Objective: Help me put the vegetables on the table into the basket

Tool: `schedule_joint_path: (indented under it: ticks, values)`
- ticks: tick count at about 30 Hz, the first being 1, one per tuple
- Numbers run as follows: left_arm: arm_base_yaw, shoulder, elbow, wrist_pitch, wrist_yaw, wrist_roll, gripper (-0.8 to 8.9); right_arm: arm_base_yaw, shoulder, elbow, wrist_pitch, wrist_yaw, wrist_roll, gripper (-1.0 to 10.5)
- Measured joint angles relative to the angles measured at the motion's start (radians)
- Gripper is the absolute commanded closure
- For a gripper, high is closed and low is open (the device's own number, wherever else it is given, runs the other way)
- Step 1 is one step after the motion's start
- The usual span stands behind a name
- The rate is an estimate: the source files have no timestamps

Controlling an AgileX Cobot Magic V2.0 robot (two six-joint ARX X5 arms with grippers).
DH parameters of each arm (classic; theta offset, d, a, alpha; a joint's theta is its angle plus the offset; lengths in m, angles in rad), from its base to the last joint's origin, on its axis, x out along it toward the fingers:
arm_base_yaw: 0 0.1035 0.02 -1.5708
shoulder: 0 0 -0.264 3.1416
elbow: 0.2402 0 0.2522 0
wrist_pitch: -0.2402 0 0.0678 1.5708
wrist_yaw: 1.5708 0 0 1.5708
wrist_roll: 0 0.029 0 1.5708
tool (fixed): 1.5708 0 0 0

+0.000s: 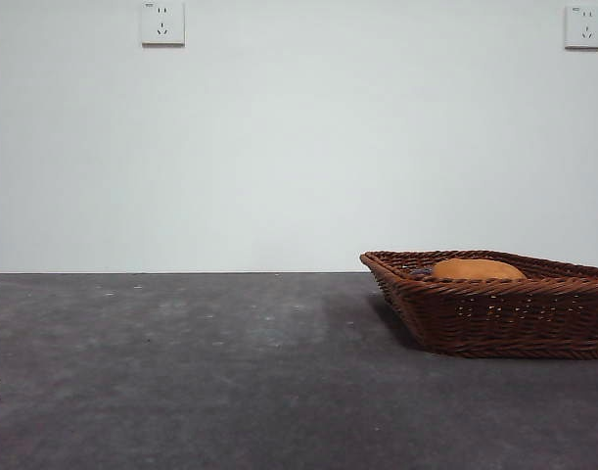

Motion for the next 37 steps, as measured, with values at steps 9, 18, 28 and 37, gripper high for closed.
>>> schedule_joint_path:
  ticks: [9,18,28,37]
  values:
    - [0.0,0.001,0.0,0.0,0.0,0.0,8.17,-0.031,-0.272,-0.441,0.135,0.021,0.085,9.5]
    - [0.0,0.001,0.0,0.0,0.0,0.0,8.17,-0.031,-0.42,-0.68,0.222,0.031,0.101,9.5]
    - [0.0,0.013,0.0,0.0,0.0,0.0,8.17,-0.031,-0.42,-0.729,0.237,0.039,0.105,9.5]
    - [0.0,0.016,0.0,0.0,0.0,0.0,8.17,-0.031,-0.42,-0.808,0.254,0.039,0.121,9.5]
